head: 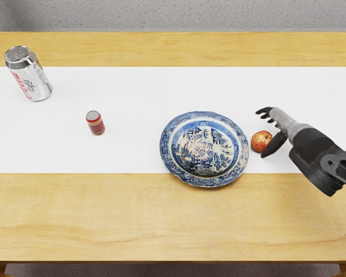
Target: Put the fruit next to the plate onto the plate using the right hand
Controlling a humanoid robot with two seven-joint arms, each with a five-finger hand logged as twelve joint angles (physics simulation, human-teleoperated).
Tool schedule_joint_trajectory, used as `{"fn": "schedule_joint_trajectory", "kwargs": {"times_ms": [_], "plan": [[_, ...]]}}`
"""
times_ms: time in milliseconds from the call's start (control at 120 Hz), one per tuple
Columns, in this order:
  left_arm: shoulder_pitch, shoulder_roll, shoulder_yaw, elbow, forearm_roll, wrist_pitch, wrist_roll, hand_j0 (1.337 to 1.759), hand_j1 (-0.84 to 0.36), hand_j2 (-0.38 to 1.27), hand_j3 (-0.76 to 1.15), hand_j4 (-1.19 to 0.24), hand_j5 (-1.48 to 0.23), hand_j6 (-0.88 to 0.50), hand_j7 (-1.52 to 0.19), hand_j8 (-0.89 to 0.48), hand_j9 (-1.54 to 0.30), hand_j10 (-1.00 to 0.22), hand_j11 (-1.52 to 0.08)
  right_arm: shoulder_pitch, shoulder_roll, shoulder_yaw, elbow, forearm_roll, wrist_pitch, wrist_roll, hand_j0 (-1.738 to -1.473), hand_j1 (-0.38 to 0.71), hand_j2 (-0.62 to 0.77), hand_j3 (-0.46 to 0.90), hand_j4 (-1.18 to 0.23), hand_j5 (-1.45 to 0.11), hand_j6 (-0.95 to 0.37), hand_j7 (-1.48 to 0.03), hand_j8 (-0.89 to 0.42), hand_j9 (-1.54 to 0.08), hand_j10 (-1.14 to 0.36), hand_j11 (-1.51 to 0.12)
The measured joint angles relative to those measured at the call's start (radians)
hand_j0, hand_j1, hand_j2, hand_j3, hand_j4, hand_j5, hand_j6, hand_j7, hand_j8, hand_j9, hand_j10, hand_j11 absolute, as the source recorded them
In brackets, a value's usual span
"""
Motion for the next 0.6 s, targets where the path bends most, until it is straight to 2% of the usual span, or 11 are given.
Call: {"fn": "schedule_joint_trajectory", "kwargs": {"times_ms": [225,367,483,600], "plan": [[0.000,0.000,0.000,0.000,0.000,0.000,0.000,1.658,0.05,0.05,0.00,-0.25,-0.32,-0.25,-0.32,-0.25,-0.32,-0.25,-0.32,-0.003,0.004,-0.003,0.003,0.000,0.008,0.000,-1.657,0.08,-0.08,0.00,-0.37,-0.50,-0.38,-0.49,-0.37,-0.50,-0.37,-0.50],[0.000,0.000,0.000,0.000,0.000,0.000,0.000,1.658,0.05,0.05,0.00,-0.25,-0.32,-0.25,-0.32,-0.25,-0.32,-0.25,-0.32,0.001,0.003,-0.006,0.012,0.002,0.011,0.000,-1.657,0.18,-0.05,0.00,-0.46,-0.60,-0.46,-0.60,-0.45,-0.60,-0.46,-0.60],[0.000,0.000,0.000,0.000,0.000,0.000,0.000,1.658,0.05,0.05,0.00,-0.25,-0.32,-0.25,-0.32,-0.25,-0.32,-0.25,-0.32,0.004,-0.002,-0.005,0.027,0.006,0.014,0.000,-1.657,0.22,0.07,0.00,-0.53,-0.70,-0.53,-0.69,-0.42,-0.70,-0.53,-0.69],[0.000,0.000,0.000,0.000,0.000,0.000,0.000,1.658,0.05,0.05,0.00,-0.25,-0.32,-0.25,-0.32,-0.25,-0.32,-0.25,-0.32,0.008,-0.013,0.002,0.043,0.013,0.015,0.000,-1.657,0.24,0.16,0.00,-0.57,-0.76,-0.54,-0.75,-0.42,-0.76,-0.53,-0.76]]}}
